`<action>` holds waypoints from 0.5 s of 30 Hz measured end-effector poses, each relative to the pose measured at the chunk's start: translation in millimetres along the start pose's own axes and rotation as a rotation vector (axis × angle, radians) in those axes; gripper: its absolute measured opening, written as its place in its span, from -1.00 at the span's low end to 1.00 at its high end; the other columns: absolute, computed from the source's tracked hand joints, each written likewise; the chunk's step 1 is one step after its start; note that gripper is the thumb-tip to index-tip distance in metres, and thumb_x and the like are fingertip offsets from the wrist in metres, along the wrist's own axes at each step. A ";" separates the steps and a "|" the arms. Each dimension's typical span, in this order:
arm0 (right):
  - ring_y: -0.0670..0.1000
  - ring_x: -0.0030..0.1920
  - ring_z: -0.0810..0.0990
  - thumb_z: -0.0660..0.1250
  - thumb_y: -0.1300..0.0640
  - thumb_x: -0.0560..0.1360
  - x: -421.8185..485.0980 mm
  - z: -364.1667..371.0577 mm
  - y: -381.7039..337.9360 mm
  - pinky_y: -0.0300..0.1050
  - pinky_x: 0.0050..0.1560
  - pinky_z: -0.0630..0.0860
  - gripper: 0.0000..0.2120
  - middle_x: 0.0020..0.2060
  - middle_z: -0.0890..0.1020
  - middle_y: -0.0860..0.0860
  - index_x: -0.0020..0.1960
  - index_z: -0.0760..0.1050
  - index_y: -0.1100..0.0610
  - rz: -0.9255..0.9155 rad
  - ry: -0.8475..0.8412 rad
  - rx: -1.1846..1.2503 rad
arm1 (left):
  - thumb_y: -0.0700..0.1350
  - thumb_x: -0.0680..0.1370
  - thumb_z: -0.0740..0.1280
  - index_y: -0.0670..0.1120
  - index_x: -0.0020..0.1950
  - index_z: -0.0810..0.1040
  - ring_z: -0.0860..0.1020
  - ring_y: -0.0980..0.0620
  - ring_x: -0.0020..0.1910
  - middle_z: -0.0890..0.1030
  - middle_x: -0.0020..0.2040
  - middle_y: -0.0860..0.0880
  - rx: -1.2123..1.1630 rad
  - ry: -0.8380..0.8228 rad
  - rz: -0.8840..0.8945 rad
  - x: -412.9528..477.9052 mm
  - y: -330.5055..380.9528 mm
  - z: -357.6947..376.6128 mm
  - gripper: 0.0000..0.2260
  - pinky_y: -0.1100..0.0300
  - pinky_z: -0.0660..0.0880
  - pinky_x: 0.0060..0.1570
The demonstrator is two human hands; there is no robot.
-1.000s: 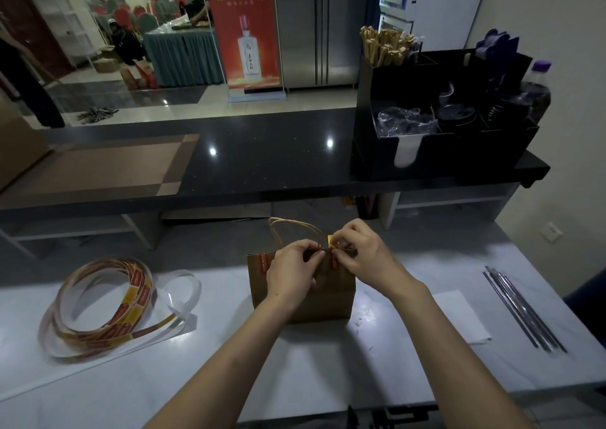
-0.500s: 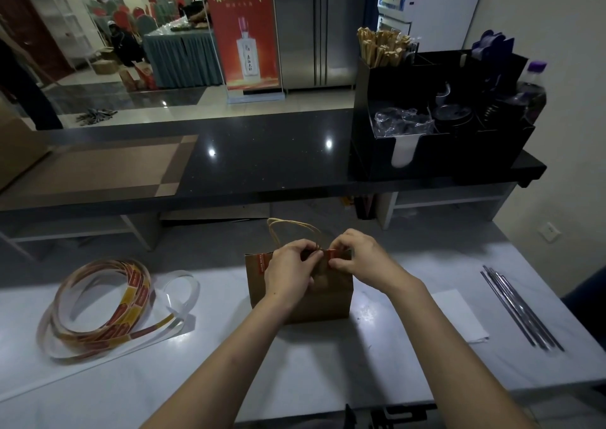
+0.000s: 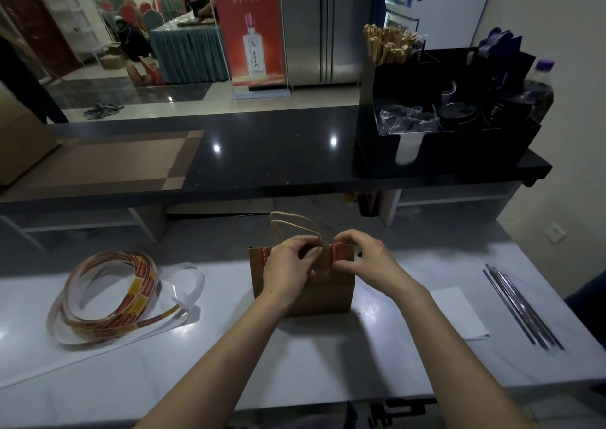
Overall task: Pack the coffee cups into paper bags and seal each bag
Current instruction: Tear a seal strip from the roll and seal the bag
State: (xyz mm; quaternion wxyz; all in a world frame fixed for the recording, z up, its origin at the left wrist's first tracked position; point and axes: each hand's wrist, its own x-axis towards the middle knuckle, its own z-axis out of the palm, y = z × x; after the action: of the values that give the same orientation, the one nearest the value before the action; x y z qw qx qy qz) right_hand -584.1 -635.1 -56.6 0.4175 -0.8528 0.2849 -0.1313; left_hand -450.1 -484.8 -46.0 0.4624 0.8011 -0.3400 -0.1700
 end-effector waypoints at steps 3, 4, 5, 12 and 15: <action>-0.31 0.19 0.48 0.58 0.03 0.48 -6.7 -2.9 1.1 -0.36 0.09 0.39 -0.61 0.14 0.57 -0.30 0.22 0.52 -0.19 0.007 0.024 0.083 | -0.04 0.60 0.46 0.12 0.24 0.69 0.69 0.18 -0.14 0.70 0.01 0.22 -0.053 0.008 0.030 -3.2 -0.9 -14.4 -0.79 0.07 0.69 -0.04; -0.32 0.19 0.47 0.57 0.03 0.49 -8.3 -3.5 2.0 -0.35 0.10 0.40 -0.63 0.14 0.57 -0.31 0.21 0.52 -0.20 0.007 0.043 0.102 | -0.04 0.60 0.46 0.12 0.21 0.70 0.69 0.19 -0.09 0.71 0.01 0.21 -0.039 0.025 0.046 -3.7 -0.9 -20.0 -0.81 0.10 0.68 -0.01; -0.30 0.20 0.48 0.56 0.03 0.51 -9.5 -3.8 2.9 -0.32 0.12 0.42 -0.65 0.14 0.57 -0.31 0.20 0.53 -0.20 0.004 0.064 0.125 | -0.04 0.60 0.47 0.11 0.18 0.70 0.69 0.19 -0.08 0.71 -0.01 0.21 -0.031 0.046 0.057 -4.8 -1.4 -25.8 -0.84 0.15 0.67 -0.01; -0.18 0.21 0.55 0.47 0.06 0.59 -12.6 -4.2 0.3 -0.25 0.15 0.49 -0.80 0.15 0.61 -0.20 0.19 0.57 -0.12 -0.001 0.115 0.213 | -0.05 0.58 0.49 0.06 -0.03 0.65 0.61 0.17 -0.11 0.64 -0.12 0.15 0.082 0.206 0.129 -10.8 -13.4 -66.4 -0.96 0.32 0.56 -0.13; -0.16 0.20 0.56 0.45 0.06 0.61 -11.6 -4.2 0.2 -0.21 0.14 0.52 -0.83 0.12 0.63 -0.19 0.17 0.59 -0.12 0.003 0.116 0.216 | -0.09 0.58 0.48 0.02 0.00 0.63 0.59 0.13 -0.08 0.60 -0.06 0.09 0.144 0.244 0.103 -10.0 -22.6 -81.0 -0.94 0.35 0.51 -0.11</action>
State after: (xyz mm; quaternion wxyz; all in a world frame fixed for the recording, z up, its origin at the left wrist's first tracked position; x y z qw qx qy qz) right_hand -595.4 -631.0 -54.0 0.4899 -0.7935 0.2939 -0.2096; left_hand -401.0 -419.4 -24.1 0.4499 0.8283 -0.3332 -0.0227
